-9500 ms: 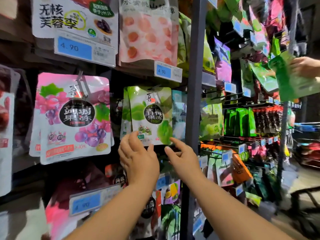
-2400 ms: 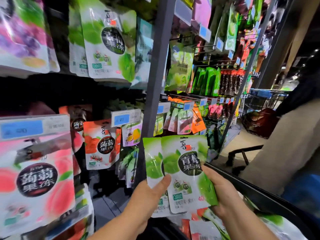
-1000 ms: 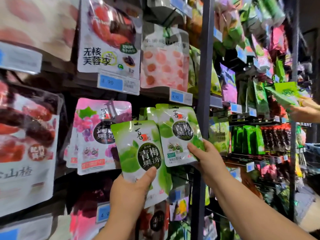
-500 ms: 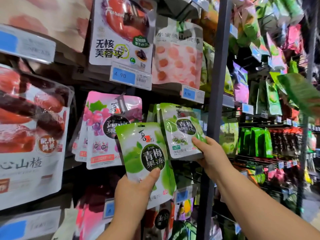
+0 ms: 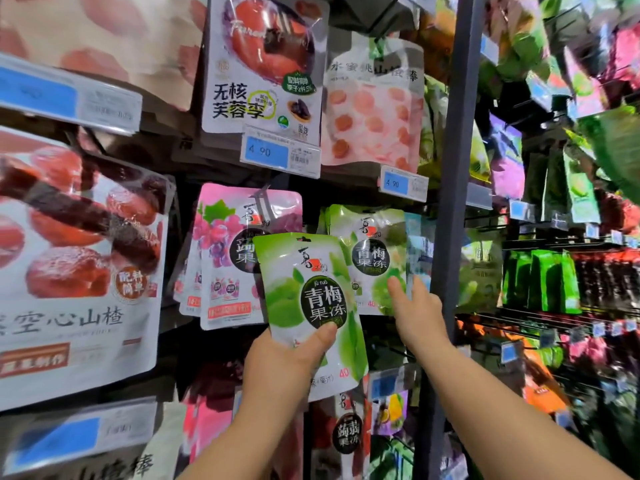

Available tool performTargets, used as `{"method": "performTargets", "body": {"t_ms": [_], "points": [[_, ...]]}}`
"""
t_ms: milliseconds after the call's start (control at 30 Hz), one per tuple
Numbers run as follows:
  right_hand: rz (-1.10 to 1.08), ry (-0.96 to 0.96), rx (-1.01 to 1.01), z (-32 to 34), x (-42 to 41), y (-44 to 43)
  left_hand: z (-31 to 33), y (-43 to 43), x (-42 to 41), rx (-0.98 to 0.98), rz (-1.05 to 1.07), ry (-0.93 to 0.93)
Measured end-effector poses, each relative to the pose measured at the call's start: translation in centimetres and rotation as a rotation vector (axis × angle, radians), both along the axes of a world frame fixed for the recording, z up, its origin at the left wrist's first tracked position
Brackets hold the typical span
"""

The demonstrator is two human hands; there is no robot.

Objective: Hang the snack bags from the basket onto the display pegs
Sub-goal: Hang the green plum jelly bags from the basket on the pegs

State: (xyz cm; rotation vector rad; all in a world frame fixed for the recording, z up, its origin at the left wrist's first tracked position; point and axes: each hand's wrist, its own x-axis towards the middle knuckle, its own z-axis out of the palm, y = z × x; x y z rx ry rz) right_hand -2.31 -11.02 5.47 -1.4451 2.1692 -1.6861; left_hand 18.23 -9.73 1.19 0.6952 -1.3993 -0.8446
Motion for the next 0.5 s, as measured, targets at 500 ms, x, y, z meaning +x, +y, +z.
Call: {"method": "performTargets", "body": {"t_ms": [500], "points": [[0.542,-0.171,-0.131,-1.8,-0.3,5.1,3.3,-0.2,-5.8,0.014,-0.137,0.001]]}}
